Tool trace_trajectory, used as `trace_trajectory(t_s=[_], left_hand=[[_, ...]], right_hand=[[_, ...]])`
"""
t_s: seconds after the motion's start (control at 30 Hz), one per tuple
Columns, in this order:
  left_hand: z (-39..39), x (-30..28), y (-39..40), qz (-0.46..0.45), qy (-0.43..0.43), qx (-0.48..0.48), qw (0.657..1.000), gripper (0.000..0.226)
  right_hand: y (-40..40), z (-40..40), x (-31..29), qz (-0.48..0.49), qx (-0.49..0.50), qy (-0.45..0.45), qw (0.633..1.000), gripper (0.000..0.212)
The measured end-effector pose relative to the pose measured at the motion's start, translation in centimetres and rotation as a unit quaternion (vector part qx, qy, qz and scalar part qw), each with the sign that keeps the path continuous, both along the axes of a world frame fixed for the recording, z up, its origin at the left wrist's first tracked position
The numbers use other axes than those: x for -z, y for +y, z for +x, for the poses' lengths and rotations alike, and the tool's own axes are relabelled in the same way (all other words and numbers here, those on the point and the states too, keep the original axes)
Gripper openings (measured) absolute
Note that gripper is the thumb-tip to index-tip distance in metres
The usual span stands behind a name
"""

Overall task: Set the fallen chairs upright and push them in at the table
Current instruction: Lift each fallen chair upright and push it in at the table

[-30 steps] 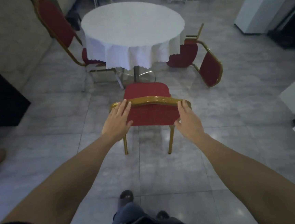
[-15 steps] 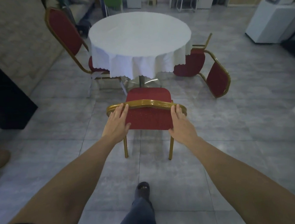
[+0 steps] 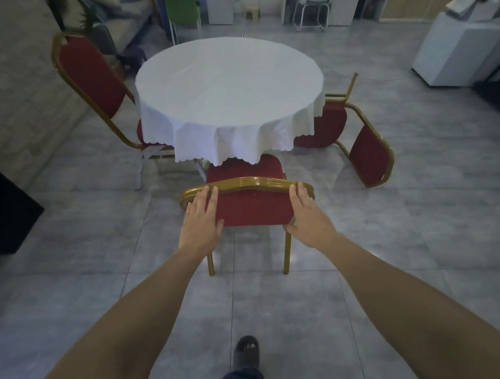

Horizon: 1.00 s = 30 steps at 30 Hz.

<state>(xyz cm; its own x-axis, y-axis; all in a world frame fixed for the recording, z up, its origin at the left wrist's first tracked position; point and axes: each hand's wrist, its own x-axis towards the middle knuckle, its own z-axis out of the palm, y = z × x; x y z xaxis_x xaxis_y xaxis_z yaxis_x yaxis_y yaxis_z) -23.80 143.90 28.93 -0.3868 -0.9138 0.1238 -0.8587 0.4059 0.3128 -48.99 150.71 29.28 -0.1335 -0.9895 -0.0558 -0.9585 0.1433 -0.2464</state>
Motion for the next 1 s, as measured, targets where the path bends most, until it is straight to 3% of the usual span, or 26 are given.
trace_trajectory(t_s=[0.43,0.7,0.9,1.0], left_hand=[[-1.6,0.1,-9.7,0.031,-0.044,0.001,0.999,0.081],[-2.9,-0.7,-11.5,0.047,-0.056,-0.024,0.997,0.08],[-3.3,-1.8,-13.4,-0.004,0.002,-0.04,0.999,0.042],[-3.4,-2.4,-14.6,0.005,-0.011,-0.042,0.999,0.037]], right_hand=[[-9.1,-2.1,-0.7,0.023,-0.018,-0.004,1.0,0.093],[-11.9,-3.9,-2.0,0.074,-0.03,-0.005,0.997,0.095],[-13.3,-4.5,-3.0,-0.07,0.017,-0.008,0.997,0.044],[-14.9,-4.9,-2.7,-0.053,0.044,-0.024,0.997,0.043]])
